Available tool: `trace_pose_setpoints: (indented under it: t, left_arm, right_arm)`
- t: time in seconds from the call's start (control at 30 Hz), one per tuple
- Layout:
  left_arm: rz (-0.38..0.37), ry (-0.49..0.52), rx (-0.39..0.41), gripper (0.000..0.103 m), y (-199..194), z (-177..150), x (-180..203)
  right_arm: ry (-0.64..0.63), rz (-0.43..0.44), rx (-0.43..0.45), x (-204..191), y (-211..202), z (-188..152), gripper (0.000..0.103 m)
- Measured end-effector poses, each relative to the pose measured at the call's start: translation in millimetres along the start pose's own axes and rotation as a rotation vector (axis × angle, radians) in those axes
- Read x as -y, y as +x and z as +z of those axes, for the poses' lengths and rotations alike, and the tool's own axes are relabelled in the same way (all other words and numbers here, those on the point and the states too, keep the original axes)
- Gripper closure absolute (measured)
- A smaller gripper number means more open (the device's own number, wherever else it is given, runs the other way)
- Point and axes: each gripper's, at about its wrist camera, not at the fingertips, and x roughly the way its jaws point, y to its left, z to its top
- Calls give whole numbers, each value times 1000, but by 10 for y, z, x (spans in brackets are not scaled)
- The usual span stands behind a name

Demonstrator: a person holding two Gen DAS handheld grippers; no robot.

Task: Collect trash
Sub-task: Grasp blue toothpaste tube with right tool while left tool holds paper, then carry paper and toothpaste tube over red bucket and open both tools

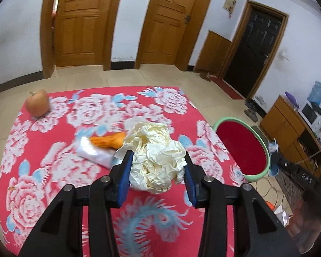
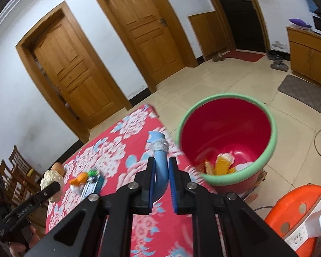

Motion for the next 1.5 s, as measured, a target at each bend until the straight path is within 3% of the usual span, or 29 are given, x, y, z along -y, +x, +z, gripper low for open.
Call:
trace_pose_setpoints:
  t: [0.3, 0.73, 0.93, 1.27, 1.5]
  left_arm:
    - [-59, 104, -24, 59, 287, 54, 664]
    - [-105, 206, -108, 59, 908, 96, 1322]
    - [-123, 248, -142, 59, 1193, 117, 1537]
    - [-113, 318, -177, 58, 1572, 94, 1900]
    - [-125, 325, -167, 38, 1592, 121, 2033]
  right_arm:
    - [91, -46, 33, 536, 87, 235, 89]
    - [211, -93, -36, 1131, 561, 362, 86]
    - [247, -102, -29, 1239, 605, 383, 66]
    - [316, -131, 11, 1370, 424, 370, 57]
    - [338, -134, 41, 1465, 311, 389, 52]
